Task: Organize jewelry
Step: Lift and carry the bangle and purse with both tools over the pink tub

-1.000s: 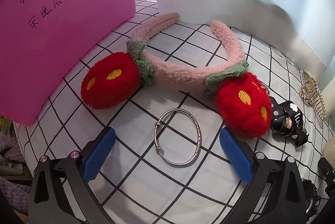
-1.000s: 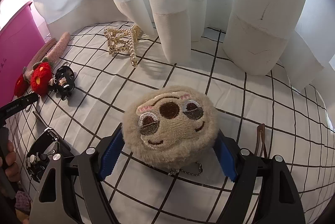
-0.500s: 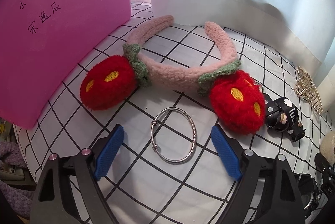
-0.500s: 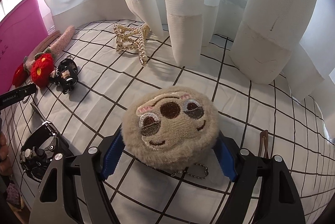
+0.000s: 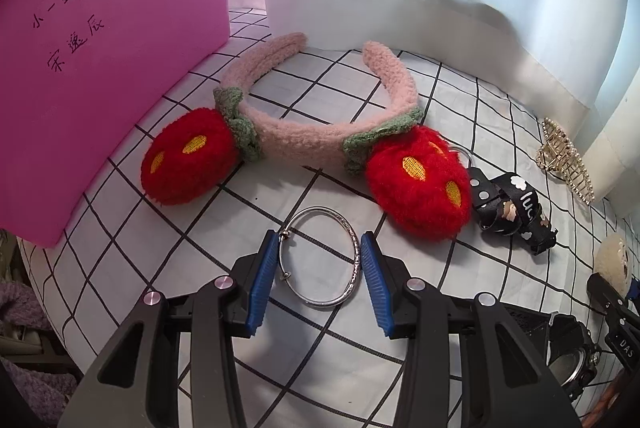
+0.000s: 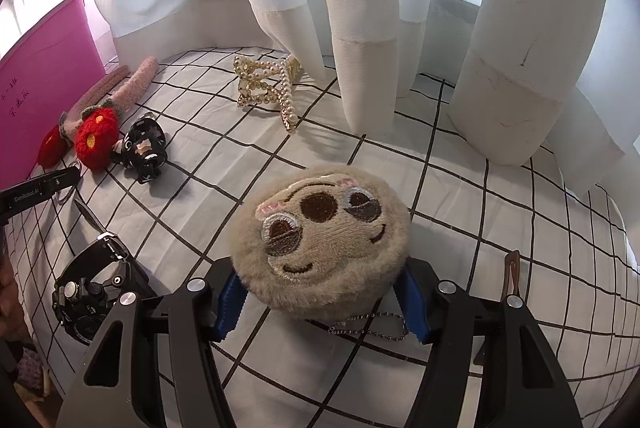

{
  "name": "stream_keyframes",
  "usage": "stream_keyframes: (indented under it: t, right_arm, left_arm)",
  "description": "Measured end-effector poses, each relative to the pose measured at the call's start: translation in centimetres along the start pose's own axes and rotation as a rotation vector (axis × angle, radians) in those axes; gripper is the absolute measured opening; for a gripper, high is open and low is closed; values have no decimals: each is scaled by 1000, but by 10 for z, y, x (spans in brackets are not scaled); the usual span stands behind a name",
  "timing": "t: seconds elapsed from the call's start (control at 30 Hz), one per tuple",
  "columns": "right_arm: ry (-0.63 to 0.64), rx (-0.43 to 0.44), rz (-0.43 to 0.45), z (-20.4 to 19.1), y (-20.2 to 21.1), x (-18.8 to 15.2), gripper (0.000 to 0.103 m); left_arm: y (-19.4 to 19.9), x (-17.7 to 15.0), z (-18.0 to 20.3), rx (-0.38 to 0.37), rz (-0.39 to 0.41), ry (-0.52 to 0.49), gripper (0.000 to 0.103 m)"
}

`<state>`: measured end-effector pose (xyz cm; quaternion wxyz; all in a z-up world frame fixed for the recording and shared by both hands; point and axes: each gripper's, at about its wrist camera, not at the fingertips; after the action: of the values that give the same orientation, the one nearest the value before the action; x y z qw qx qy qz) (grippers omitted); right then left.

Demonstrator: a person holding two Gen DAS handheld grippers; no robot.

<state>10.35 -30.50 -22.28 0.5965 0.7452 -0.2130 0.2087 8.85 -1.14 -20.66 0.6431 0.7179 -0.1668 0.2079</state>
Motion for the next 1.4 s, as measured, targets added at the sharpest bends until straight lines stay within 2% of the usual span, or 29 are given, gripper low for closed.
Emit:
stream_keyframes:
  t: [0.2, 0.47, 0.67, 0.83, 1.13, 1.4]
  right_arm:
    - [-20, 53, 0, 3, 16, 3, 62]
    - [14, 100, -7, 2, 51, 10, 62]
    - [59, 165, 14, -10, 85, 27, 62]
    - [115, 263, 41, -30, 117, 46, 62]
    - [230, 464, 84, -107, 152, 90, 62]
    - [323, 607, 114, -218, 166, 126, 62]
  left_arm:
    - [20, -5, 1, -9, 11, 8, 41]
    - [60, -8, 1, -25, 30, 46, 41]
    - [108, -7, -5, -13, 73, 93, 41]
    - [159, -4, -12, 27, 125, 135, 41]
    - [236, 2, -49, 132, 215, 234, 41]
    - [259, 19, -121, 209, 256, 303, 41]
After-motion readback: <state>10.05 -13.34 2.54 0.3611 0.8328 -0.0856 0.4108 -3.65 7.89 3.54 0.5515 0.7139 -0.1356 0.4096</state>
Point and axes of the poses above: each gripper's, at about its wrist camera, not at the fingertips, and y roughly against the way its jaws point, z to its right, x to its top, and after that the axes turned 13 degrees about -y, right-handed
